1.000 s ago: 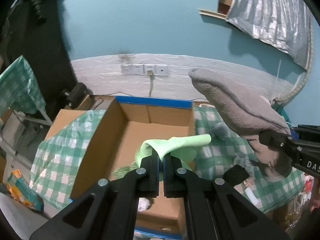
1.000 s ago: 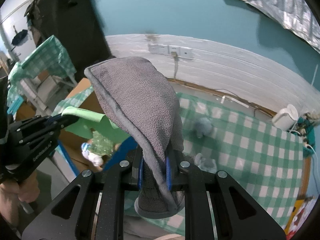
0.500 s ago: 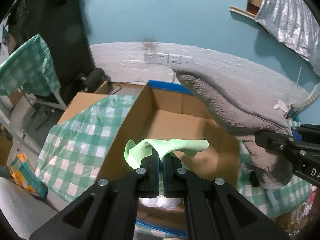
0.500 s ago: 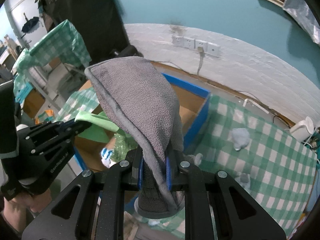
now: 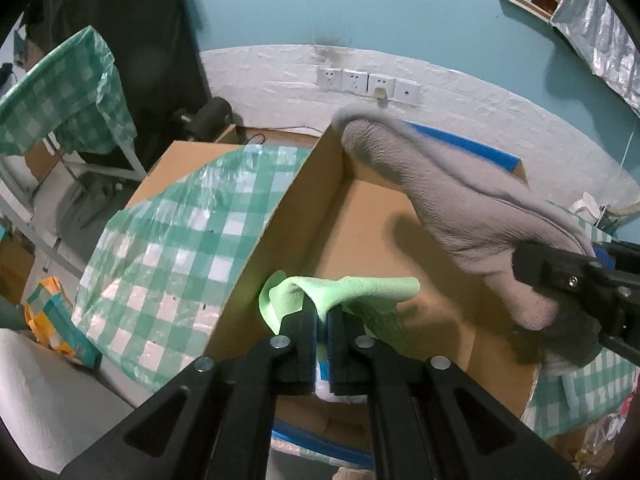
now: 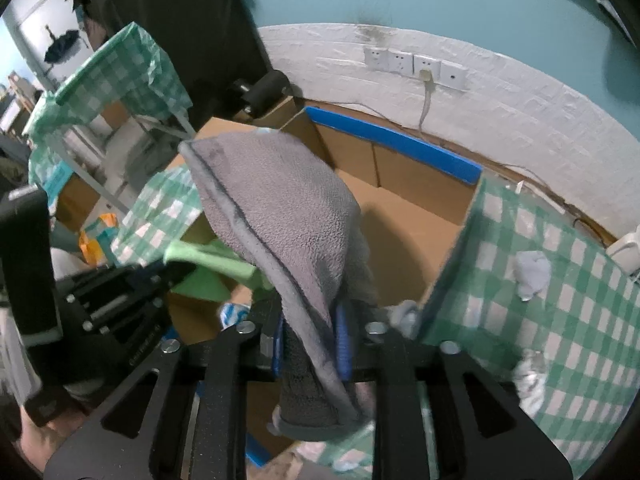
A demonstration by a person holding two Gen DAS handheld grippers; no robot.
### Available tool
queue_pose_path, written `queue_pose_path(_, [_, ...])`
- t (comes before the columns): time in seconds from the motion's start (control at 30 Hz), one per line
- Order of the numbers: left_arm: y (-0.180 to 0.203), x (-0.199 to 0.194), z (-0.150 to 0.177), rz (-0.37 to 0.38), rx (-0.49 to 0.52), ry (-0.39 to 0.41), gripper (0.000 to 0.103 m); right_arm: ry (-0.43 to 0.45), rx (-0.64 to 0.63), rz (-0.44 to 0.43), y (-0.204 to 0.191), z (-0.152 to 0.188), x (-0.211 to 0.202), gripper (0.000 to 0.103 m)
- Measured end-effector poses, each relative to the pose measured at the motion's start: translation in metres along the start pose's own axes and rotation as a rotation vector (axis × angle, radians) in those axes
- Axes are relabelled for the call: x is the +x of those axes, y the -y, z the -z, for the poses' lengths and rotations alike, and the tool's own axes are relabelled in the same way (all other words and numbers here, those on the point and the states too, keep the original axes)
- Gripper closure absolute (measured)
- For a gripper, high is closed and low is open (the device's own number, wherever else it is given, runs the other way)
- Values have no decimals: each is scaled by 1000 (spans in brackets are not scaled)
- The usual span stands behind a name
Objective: Organize soft objects
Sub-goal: 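Open left tool to drop green cloth while right tool releases grey fleece into box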
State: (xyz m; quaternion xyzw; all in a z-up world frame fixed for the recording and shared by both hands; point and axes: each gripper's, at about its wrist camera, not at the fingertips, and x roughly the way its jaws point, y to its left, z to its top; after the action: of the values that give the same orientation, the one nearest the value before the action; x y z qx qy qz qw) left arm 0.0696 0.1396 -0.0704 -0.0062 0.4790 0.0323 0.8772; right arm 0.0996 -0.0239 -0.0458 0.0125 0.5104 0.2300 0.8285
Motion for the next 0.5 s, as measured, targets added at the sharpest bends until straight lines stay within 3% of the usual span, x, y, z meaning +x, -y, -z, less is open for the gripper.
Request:
queue_pose_path(0.03, [0,1,1,-3,-1,-3,84,3,10,-4,0,0,2,68])
queue_pose_path(0.13, [0,0,2,-16,6,12,76,32,24,9,0,0,1,54])
queue_pose_path(0.27, [-3,-4,0,-18,1,25,76,47,21,9,0,1,-5,51])
queue_pose_path(0.37, [-5,-9,-3,-20,-5,38,65,62,10,24,-1,0,-11,46])
queue_pose_path(0.5, [-2,-21,-5,-29,8,76,63,78,-3,68,0,3,-21,41])
